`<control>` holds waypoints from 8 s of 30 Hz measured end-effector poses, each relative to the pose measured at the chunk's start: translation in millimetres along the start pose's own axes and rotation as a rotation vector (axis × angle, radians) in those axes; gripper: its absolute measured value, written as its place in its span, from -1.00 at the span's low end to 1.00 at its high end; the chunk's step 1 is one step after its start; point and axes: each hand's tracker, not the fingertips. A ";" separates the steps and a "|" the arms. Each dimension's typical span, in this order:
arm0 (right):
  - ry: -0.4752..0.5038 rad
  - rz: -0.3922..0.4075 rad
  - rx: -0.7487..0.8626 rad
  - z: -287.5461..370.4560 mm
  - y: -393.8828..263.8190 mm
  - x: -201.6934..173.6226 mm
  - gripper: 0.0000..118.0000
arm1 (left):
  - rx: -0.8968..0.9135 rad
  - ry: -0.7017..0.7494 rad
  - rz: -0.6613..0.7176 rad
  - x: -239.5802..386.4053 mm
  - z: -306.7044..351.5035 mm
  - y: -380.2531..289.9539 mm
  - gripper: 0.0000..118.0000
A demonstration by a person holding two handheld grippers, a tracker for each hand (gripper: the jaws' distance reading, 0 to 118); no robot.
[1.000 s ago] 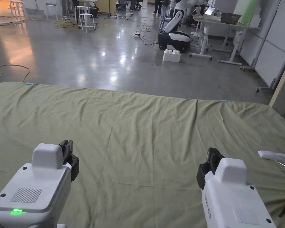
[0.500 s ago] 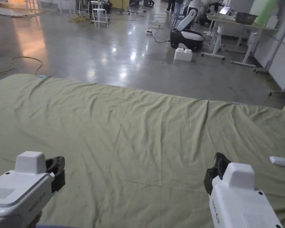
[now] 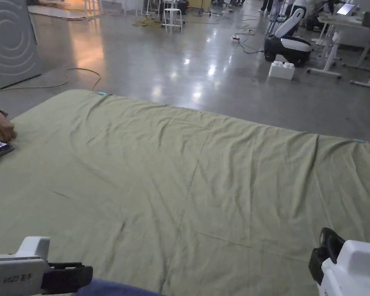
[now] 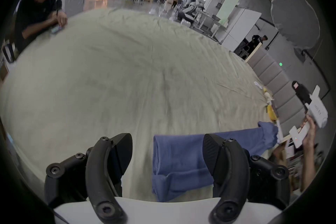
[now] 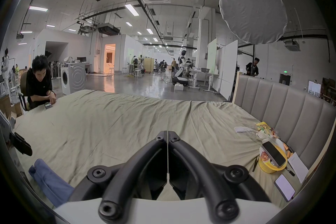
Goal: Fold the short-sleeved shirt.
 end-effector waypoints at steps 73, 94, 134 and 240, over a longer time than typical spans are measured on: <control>0.002 -0.040 -0.034 15.9 -12.4 25.6 -0.98 | -0.252 -0.088 0.039 199.1 -100.9 -45.4 -0.84; -0.019 -0.066 -0.080 18.6 -27.0 36.0 -0.98 | -0.317 -0.141 0.047 253.9 -132.1 -63.6 -0.73; -0.042 -0.080 -0.141 32.0 -47.1 56.7 -0.98 | -0.314 -0.187 -0.080 291.0 -133.8 -96.5 -0.67; -0.068 -0.180 -0.173 47.8 -59.6 89.0 -0.98 | -0.213 -0.184 -0.150 338.5 -93.4 -32.3 -0.25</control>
